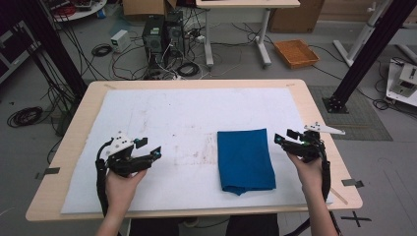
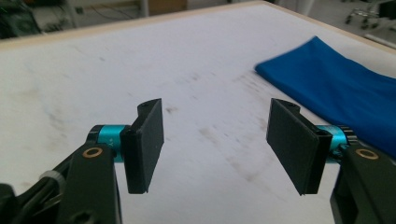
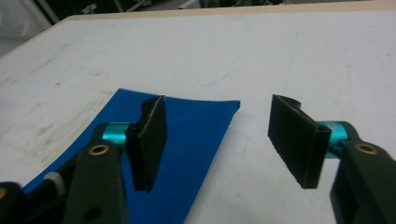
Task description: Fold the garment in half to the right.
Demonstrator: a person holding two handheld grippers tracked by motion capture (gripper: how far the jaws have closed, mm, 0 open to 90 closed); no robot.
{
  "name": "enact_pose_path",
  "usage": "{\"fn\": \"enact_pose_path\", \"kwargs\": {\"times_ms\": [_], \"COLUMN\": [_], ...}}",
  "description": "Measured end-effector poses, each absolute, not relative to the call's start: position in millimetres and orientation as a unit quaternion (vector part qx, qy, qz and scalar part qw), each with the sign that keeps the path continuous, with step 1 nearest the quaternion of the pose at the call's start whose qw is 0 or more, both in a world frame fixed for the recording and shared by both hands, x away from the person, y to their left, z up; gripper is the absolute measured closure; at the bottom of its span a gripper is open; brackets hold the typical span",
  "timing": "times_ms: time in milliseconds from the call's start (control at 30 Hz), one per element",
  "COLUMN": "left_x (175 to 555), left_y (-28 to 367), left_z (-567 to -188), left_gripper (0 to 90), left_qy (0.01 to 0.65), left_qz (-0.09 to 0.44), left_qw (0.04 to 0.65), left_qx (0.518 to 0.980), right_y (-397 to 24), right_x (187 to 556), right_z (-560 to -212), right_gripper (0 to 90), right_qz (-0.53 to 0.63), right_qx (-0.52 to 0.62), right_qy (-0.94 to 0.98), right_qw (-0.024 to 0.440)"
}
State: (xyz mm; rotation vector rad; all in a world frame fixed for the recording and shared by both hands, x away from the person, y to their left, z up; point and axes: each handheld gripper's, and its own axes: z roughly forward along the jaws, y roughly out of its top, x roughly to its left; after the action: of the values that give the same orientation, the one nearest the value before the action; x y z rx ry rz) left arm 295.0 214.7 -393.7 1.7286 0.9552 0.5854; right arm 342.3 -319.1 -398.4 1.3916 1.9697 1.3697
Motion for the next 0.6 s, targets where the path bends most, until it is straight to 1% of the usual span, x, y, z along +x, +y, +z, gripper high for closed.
{"fn": "enact_pose_path", "kwargs": {"times_ms": [100,300,600], "left_x": [291,289,288], "left_y": [219,228,232], "left_z": [-391,-396,-399], "left_gripper": [36.8,36.8,36.8], "left_qy": [0.382,0.384,0.392], "left_qz": [0.262,0.266,0.272], "left_qw": [0.526,0.521,0.514], "left_qx": [0.714,0.714,0.713], "right_y": [-321,-324,-319], "right_x": [336,329,332], "right_z": [-395,-392,-394], "right_gripper": [31.6,29.9,29.9], "right_qz": [0.475,0.479,0.478], "right_qx": [0.483,0.476,0.471], "right_qy": [0.711,0.711,0.716], "right_qw": [0.190,0.195,0.192]}}
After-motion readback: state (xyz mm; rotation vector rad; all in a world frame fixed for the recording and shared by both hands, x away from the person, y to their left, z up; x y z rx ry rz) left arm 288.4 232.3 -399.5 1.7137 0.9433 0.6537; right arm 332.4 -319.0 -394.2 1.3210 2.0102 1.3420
